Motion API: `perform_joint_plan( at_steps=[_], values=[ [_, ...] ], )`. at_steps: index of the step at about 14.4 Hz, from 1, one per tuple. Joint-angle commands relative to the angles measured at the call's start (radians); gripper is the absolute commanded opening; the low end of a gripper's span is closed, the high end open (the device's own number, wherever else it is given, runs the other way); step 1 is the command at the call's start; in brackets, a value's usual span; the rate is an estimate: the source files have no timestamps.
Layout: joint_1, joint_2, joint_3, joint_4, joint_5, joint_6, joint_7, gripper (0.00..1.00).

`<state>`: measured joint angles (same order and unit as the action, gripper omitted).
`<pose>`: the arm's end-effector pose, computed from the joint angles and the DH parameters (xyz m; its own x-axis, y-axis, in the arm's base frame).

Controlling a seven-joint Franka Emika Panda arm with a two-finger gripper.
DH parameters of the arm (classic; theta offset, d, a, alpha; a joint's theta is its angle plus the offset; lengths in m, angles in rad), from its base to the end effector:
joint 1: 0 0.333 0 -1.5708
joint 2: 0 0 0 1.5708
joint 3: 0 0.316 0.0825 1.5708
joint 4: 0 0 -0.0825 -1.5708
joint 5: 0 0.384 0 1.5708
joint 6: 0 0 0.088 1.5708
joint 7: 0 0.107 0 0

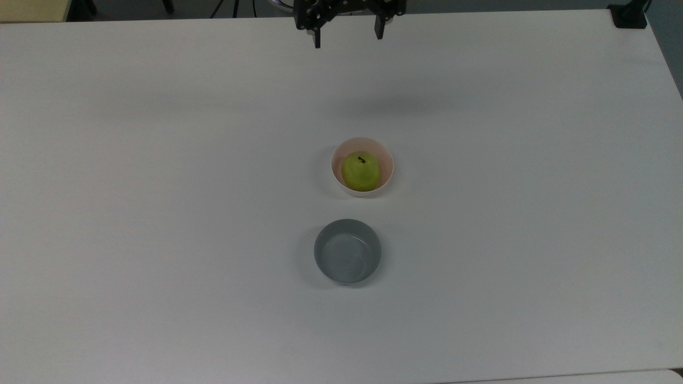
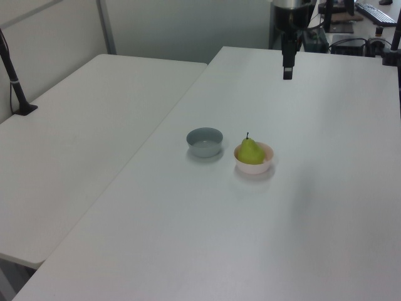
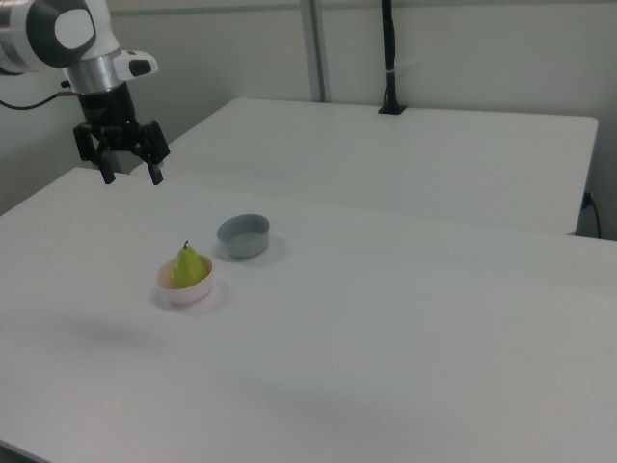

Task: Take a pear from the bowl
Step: 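Lower the open gripper over the green pear in the pink bowl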

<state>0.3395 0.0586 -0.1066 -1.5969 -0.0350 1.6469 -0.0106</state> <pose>0.5623 0.1315 0.5859 0.9698 0.2438 -0.0088 0.2439 -0.9689 0.0410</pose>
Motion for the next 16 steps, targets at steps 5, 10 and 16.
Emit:
perform_joint_plan(
  at_steps=[5, 10, 16],
  values=[
    [0.027, 0.125, -0.004, 0.003, 0.007, 0.100, 0.008, 1.00],
    [0.027, 0.174, -0.004, -0.067, 0.000, 0.215, 0.008, 1.00],
    [0.033, 0.270, -0.004, -0.106, 0.001, 0.338, 0.009, 1.00]
  ],
)
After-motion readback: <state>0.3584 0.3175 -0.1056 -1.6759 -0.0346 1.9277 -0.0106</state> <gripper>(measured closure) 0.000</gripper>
